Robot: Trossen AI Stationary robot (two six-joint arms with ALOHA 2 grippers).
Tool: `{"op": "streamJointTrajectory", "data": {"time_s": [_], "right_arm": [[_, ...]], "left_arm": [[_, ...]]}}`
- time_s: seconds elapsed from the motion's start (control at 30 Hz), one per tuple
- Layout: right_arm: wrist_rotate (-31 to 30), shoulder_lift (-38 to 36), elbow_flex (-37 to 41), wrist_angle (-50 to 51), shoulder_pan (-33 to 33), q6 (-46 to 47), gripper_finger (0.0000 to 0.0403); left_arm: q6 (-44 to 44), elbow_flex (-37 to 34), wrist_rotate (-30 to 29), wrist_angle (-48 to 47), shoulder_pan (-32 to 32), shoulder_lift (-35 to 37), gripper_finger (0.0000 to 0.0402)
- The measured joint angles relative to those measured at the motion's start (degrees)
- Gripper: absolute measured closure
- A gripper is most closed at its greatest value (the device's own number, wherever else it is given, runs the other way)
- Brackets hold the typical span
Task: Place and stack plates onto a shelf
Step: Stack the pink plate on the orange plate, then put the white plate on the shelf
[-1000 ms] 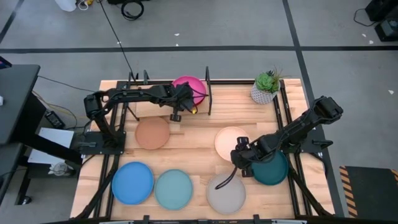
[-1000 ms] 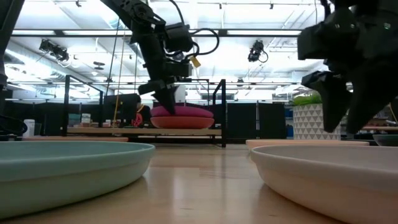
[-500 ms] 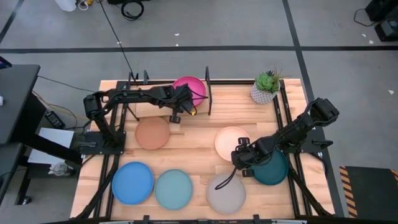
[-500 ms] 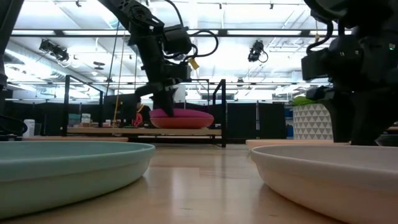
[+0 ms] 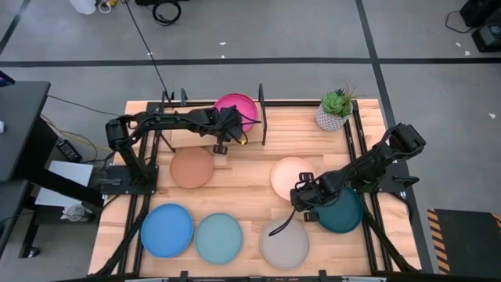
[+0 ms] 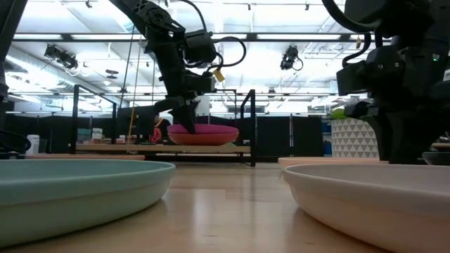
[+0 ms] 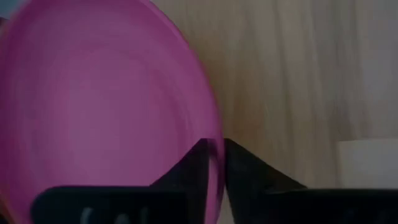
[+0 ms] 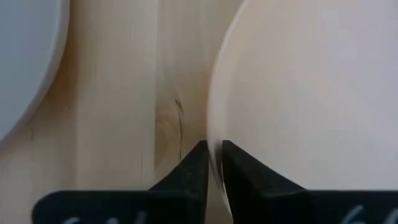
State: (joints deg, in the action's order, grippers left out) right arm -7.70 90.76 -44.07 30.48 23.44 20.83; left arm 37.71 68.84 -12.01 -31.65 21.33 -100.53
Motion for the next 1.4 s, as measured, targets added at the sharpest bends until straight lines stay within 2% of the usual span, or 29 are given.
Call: {"op": "streamJointTrajectory", "data": {"time_s": [0.23,0.4,0.7,0.97,1.07,1.3,1.4], "right_arm": [[1.3,0.0,0.0,-0.1,0.0,0.0,0.0356],[1.7,0.0,-0.1,-0.2,0.0,0.0,0.0356],[2.8,-0.1,-0.9,0.5,0.0,0.0,0.0360],[3.7,-0.1,-5.4,3.0,0.2,-2.1,0.0361],[3.7,-0.1,-7.2,3.7,0.5,-3.3,0.0361],[3.5,-0.1,-8.2,5.2,0.6,-3.9,0.0362],[3.4,-0.1,-8.2,5.7,0.6,-3.5,0.0365]], "left_arm": [[-1.0,0.0,0.2,-0.1,-0.1,-0.1,0.0265],[-1.0,0.1,1.6,-0.1,-0.6,0.3,0.0238],[-1.4,0.2,4.8,1.6,0.7,6.5,0.0235],[-3.4,0.2,5.7,4.6,7.2,5.7,0.0235],[-4.3,0.2,9.7,4.7,8.8,5.7,0.0235],[-5.6,0.1,10.9,4.6,5.9,3.6,0.0235],[-5.6,0.1,8.3,5.3,4.2,2.0,0.0235]]}}
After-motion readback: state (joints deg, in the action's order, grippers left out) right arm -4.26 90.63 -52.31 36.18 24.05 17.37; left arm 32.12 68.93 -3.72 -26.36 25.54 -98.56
